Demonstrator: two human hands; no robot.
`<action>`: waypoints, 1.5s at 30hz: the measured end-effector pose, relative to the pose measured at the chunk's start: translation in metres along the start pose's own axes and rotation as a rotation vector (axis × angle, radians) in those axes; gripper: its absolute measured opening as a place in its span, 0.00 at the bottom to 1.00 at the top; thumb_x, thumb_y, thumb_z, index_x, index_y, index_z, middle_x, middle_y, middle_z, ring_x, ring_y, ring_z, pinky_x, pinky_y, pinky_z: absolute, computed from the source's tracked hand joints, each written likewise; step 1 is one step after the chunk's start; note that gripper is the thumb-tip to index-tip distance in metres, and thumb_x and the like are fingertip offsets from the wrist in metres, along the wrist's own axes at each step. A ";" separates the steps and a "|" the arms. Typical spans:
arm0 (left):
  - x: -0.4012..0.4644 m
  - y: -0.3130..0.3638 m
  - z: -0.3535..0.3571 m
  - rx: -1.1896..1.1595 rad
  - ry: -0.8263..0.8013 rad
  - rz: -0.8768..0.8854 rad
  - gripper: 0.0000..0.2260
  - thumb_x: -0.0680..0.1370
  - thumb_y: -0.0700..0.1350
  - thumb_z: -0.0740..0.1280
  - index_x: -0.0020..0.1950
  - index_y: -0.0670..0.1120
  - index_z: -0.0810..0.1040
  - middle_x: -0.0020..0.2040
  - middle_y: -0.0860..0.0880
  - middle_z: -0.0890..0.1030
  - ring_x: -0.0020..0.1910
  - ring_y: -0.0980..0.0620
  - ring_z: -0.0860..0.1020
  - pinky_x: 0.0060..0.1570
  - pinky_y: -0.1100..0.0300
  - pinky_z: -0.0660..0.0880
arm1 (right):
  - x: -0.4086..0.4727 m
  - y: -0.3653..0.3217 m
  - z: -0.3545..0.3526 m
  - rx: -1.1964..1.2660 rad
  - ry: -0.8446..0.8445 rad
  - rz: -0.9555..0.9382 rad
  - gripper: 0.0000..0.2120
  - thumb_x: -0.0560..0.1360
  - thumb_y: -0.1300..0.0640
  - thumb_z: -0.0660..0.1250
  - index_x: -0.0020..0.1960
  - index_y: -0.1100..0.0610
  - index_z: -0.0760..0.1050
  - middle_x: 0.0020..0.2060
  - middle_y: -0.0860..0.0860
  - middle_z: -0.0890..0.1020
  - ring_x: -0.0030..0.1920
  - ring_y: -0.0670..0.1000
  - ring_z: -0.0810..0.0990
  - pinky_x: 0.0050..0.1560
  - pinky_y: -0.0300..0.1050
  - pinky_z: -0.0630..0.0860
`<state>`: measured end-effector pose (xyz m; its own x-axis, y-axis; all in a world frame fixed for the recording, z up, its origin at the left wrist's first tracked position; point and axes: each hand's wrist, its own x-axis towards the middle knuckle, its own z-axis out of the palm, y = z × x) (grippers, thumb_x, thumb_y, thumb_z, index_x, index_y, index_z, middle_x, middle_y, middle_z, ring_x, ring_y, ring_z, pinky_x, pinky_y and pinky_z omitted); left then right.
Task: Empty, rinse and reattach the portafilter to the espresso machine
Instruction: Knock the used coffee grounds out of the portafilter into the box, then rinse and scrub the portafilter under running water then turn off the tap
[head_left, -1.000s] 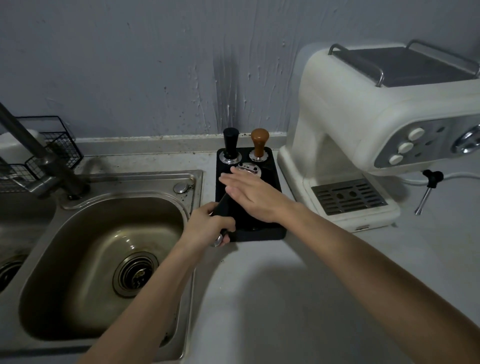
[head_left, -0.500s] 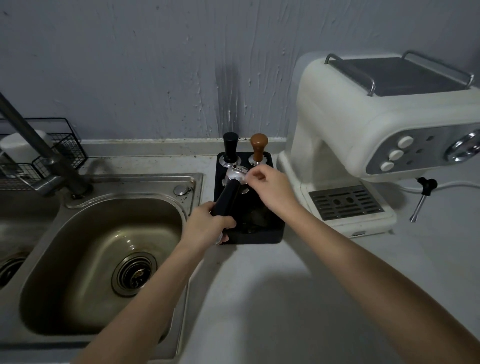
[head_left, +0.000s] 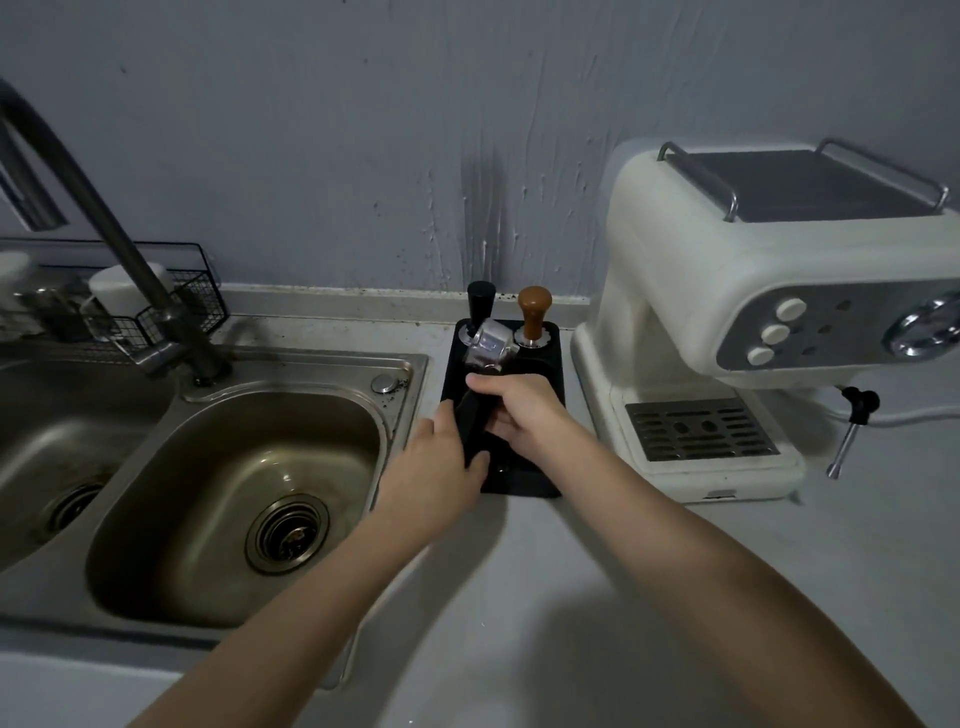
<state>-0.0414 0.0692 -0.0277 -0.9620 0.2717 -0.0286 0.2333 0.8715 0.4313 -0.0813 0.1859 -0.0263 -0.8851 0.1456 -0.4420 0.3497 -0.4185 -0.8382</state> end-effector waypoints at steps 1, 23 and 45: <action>0.002 -0.002 -0.006 -0.230 -0.082 -0.072 0.23 0.75 0.48 0.64 0.67 0.42 0.62 0.57 0.40 0.76 0.53 0.42 0.77 0.48 0.54 0.74 | 0.000 0.000 0.001 0.024 -0.024 0.000 0.03 0.70 0.66 0.68 0.43 0.61 0.76 0.40 0.56 0.80 0.42 0.52 0.80 0.39 0.42 0.78; -0.010 -0.167 -0.070 -1.410 -0.373 -0.375 0.05 0.73 0.33 0.63 0.42 0.41 0.69 0.22 0.48 0.74 0.19 0.53 0.72 0.18 0.66 0.69 | 0.012 0.058 0.168 -0.097 -0.239 -0.012 0.01 0.74 0.62 0.64 0.44 0.59 0.73 0.38 0.55 0.80 0.39 0.50 0.79 0.45 0.43 0.78; 0.160 -0.368 -0.195 1.271 -0.134 0.252 0.22 0.79 0.56 0.51 0.71 0.51 0.62 0.73 0.42 0.60 0.71 0.45 0.64 0.70 0.46 0.56 | 0.035 0.100 0.250 -0.200 -0.071 0.025 0.04 0.75 0.63 0.63 0.45 0.56 0.70 0.32 0.55 0.73 0.22 0.48 0.75 0.23 0.37 0.75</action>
<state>-0.3093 -0.2881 -0.0150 -0.8680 0.4574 -0.1932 0.4454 0.5451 -0.7102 -0.1543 -0.0754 -0.0461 -0.8924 0.0706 -0.4458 0.4196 -0.2340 -0.8770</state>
